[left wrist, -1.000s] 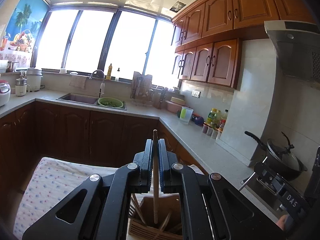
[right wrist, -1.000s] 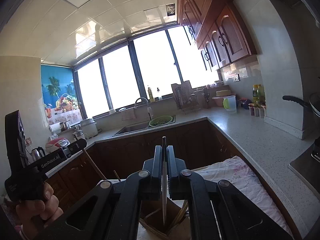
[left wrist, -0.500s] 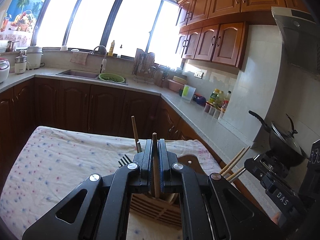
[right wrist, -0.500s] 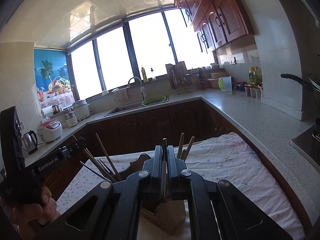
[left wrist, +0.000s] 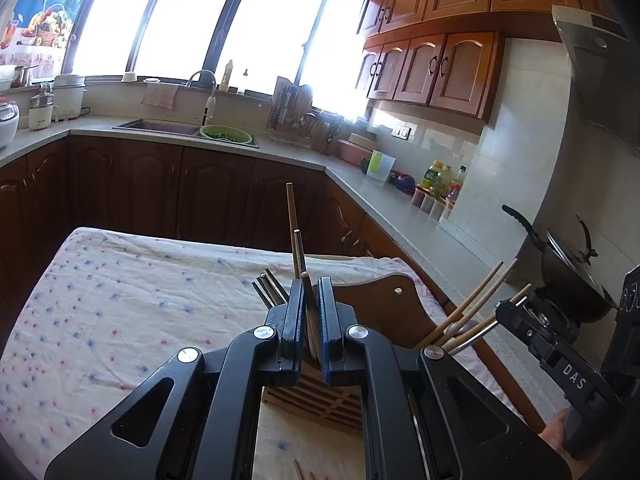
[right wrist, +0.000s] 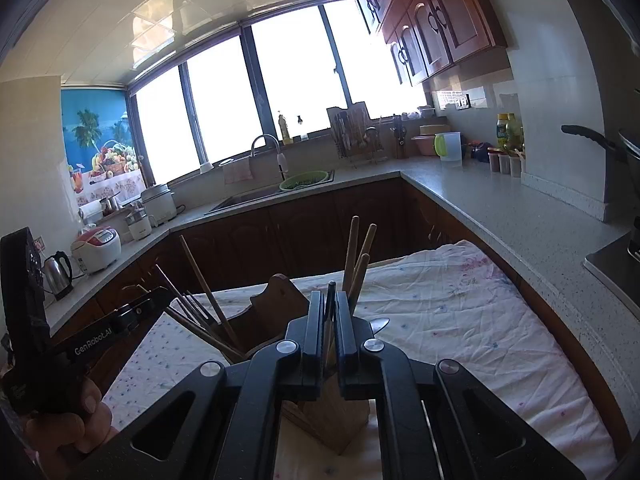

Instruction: Organize utensils

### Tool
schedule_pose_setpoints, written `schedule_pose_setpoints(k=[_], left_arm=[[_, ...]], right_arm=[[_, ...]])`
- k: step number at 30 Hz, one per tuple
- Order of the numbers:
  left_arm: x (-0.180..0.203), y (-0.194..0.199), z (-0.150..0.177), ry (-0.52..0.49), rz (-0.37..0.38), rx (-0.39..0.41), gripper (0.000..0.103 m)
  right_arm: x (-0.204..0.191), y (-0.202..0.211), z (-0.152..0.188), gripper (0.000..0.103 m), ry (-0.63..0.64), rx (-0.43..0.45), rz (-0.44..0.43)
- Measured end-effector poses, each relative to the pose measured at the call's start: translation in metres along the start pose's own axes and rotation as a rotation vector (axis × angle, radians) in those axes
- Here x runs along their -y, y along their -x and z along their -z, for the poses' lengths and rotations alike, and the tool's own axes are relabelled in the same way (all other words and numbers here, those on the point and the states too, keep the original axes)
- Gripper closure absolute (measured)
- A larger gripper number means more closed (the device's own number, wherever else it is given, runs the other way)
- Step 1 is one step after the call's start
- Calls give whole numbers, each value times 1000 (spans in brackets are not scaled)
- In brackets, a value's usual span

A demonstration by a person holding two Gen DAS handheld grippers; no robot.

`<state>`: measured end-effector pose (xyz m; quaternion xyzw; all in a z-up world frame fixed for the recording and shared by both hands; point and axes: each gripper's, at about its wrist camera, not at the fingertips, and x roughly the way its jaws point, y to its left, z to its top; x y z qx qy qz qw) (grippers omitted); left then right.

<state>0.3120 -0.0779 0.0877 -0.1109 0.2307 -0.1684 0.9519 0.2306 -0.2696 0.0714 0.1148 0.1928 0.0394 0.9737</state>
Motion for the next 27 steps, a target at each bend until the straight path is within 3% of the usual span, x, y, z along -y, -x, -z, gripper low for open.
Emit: schedule_pose_setpoints(k=[9,11,12,13,17,18,22,27], left_arm=[[-5,3,-2,12,6,-20,97],[-7,7,-2,21,4,-20,95],[-8,9,-1,23,0,-20,93],[-9,13,0,26,-6,-19,87],[-15,31,3,53,-25,8,60],[-16,36,4,61,-28,14,57],[-25,55,14,96,-58,31,29],[-42,79,40,144,-97,19,17]], right_arm=[[1,0,2,93,-21,-19,-17],[1,5,2,87,-29,-10,-21],[1,8,2,78,-35,-5,-25],[1,12,2,69,-39,2,-27],[3,28,1,56,-53,29,-34],[4,32,2,49,-59,35,-34],[10,48,7,23,-93,56,-47],[13,61,25,8,-113,48,-50]])
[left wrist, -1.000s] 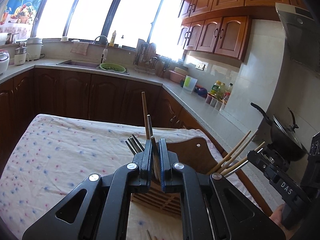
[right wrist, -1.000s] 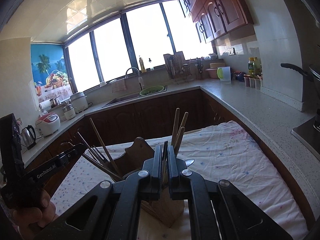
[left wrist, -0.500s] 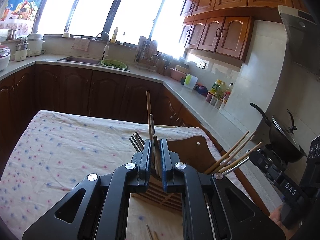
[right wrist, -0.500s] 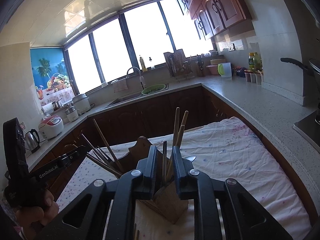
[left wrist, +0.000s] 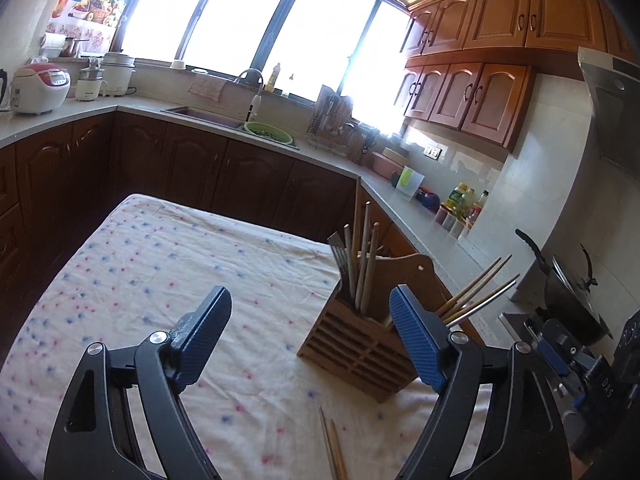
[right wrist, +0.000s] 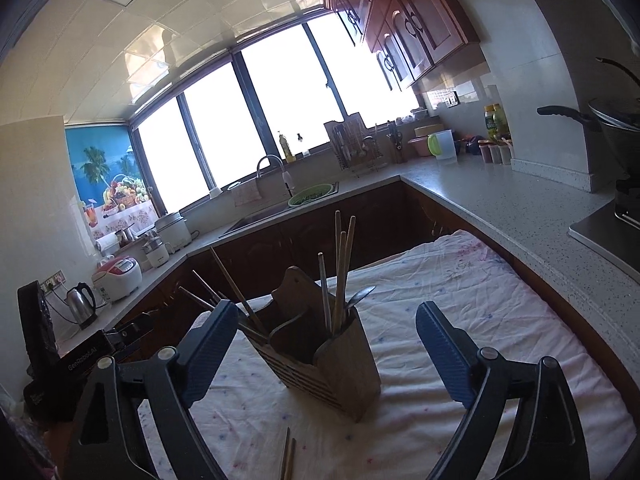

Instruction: Organize utensils

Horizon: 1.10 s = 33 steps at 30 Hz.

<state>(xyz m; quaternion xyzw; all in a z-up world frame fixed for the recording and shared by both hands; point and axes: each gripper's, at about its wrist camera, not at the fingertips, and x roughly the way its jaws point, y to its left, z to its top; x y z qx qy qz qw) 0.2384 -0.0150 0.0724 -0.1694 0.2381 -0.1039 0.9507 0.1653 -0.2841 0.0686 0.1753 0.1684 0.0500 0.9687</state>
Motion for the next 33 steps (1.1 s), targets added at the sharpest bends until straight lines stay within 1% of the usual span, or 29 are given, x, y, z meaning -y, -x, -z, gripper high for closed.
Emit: schedule_pose_setpoints(k=[2,3,6,11,16,20,23,26,28,29,30,32,33], left_arm=[[-8,8,12,13,-18,-14,13],[-12,11,19,15,-28,-23,12],[-24,22,38,23,-55,-49,11],[-39,40,66,38,-73,-91,11],[-48,55,77,36,-82,-104,11],[-51,69,79,45,-81,-102,11],[-49,83,77,31,-82,-79,11],[-42,99,72,-1,-84,-36,11],[-37,113,69,-27,-75,6,9],[-35,121,68,-40,-68,35,3],[-32,128,67,-55,-68,68,0],[-27,141,67,-88,-89,136,0],[-24,144,68,-105,-100,155,0]], right_arm=[[2,6,10,6,-11,-9,1],[3,8,16,5,-17,-14,0],[3,15,33,4,-24,-32,11],[-1,19,59,3,-24,-89,-10],[-11,25,79,3,-22,-124,-54],[-21,31,89,3,2,-142,-61],[-24,38,86,3,14,-127,-60],[-28,51,76,3,24,-89,-55],[-33,63,69,2,42,-46,-50],[-36,71,66,0,57,-18,-46],[-39,78,63,0,75,15,-43],[-46,93,60,0,122,78,-33],[-49,99,61,0,149,108,-25]])
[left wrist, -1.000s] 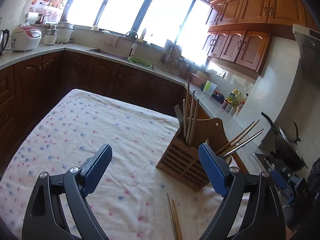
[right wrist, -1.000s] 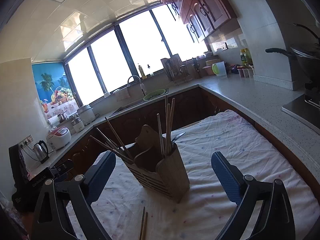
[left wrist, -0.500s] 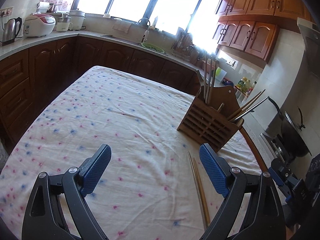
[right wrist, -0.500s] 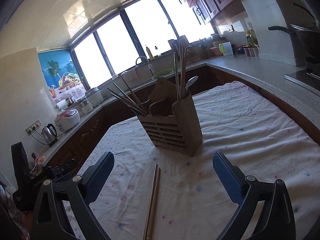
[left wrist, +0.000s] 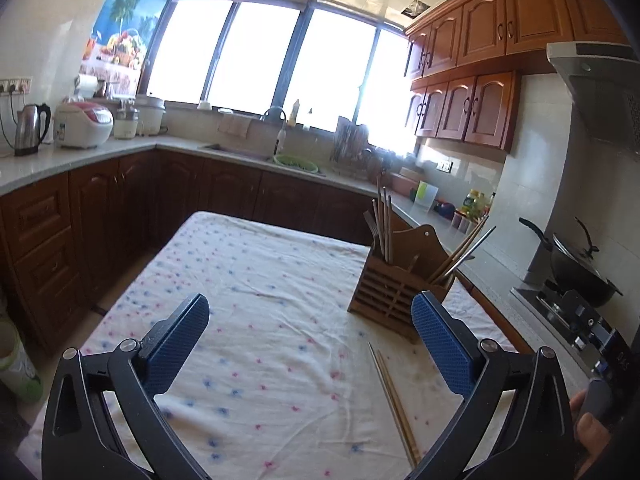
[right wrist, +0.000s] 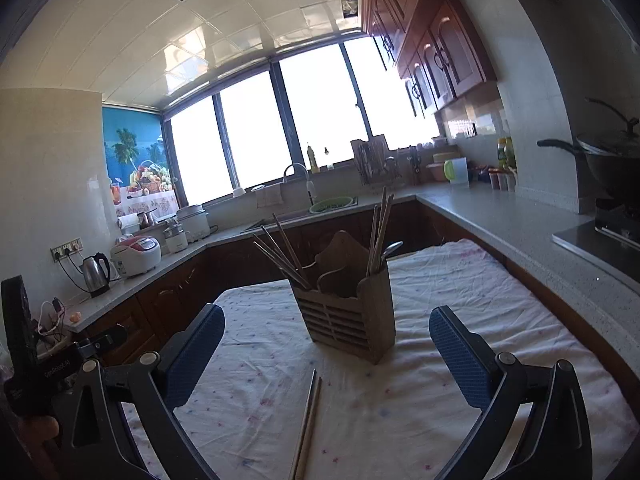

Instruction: Organize utensils

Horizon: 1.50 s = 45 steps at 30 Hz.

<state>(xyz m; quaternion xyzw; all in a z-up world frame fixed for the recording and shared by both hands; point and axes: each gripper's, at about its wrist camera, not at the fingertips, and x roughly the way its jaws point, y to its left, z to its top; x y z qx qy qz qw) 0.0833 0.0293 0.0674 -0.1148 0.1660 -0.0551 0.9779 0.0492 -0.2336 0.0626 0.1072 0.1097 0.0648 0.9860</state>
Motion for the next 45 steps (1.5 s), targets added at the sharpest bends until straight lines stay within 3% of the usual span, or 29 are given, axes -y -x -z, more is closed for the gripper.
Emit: schedule_pose_setpoints(k=[5,17,26,45], left_arm=[[4,0,10,-51,-39,-8,0],[18,-3,57,-170,-105,-62,0],[29,7,71,-218,-149,-48,0],[34,15,83,-230,-161,-35,0]], right_arm=[[-10,14,16,0,97,60,44],[-6,9,63,0,122,-54,52],[-6,19,72,0,122,-39,70],[2,33,78,0,109,-12,83]])
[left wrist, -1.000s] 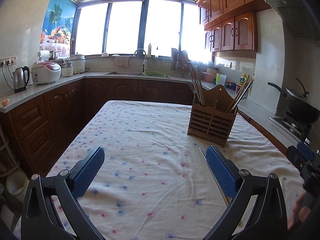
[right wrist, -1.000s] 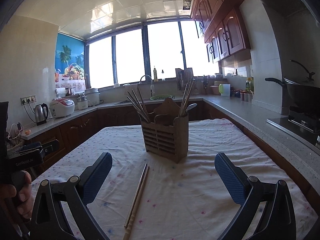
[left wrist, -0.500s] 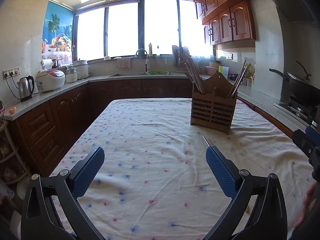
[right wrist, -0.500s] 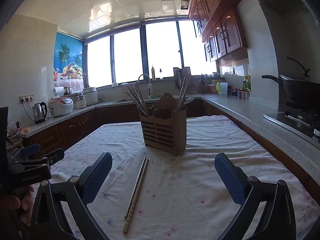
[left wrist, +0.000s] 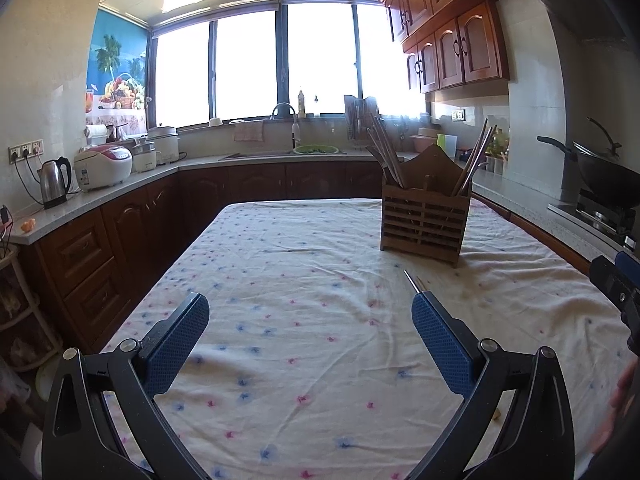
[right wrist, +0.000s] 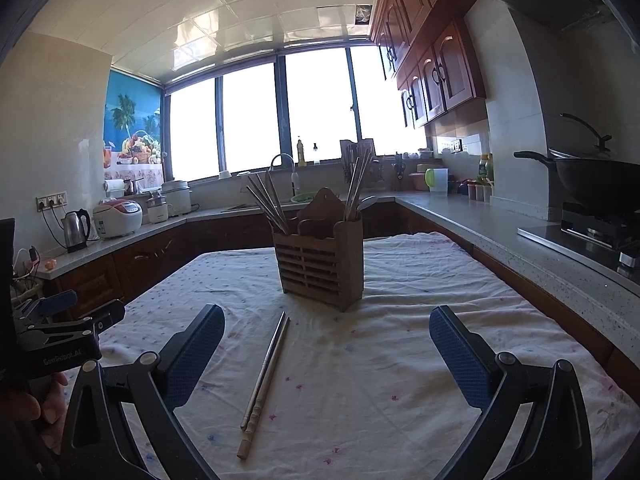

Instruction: Organize utensils

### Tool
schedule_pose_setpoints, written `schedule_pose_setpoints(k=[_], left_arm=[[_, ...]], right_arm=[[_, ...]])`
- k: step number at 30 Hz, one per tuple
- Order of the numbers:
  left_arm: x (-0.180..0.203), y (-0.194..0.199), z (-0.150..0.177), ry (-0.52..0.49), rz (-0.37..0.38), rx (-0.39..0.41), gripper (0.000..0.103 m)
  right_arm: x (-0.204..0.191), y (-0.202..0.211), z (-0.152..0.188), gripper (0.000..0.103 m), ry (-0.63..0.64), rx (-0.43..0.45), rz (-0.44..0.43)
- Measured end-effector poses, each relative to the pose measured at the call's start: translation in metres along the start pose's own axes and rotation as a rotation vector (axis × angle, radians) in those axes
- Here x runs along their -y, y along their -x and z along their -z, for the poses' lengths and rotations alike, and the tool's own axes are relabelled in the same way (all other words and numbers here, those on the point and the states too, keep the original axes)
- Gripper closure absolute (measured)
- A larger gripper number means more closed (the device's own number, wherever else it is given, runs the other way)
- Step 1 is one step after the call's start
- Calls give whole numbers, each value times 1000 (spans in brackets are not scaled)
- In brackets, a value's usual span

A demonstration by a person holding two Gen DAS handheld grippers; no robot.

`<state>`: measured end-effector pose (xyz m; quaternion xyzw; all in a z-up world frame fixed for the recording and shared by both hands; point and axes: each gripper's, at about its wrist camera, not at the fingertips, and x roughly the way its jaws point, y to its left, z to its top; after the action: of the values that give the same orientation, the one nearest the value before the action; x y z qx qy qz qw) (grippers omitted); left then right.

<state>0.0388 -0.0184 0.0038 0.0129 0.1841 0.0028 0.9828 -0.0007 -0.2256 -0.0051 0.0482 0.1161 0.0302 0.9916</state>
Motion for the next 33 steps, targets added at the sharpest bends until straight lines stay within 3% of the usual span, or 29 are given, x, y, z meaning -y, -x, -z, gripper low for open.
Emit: schedule_pose_setpoints(k=[16,25,33], left_arm=[[2,17,10,26,48,-19,0],[-4,21,21,54,51,-45,0],[-7,21,20,47,28,-17,0]], right_arm=[[1,11,3,0,-27,-35,-6],[12,15,11,0,-76,-57,16],[7,23,15,0,-31,-44,37]])
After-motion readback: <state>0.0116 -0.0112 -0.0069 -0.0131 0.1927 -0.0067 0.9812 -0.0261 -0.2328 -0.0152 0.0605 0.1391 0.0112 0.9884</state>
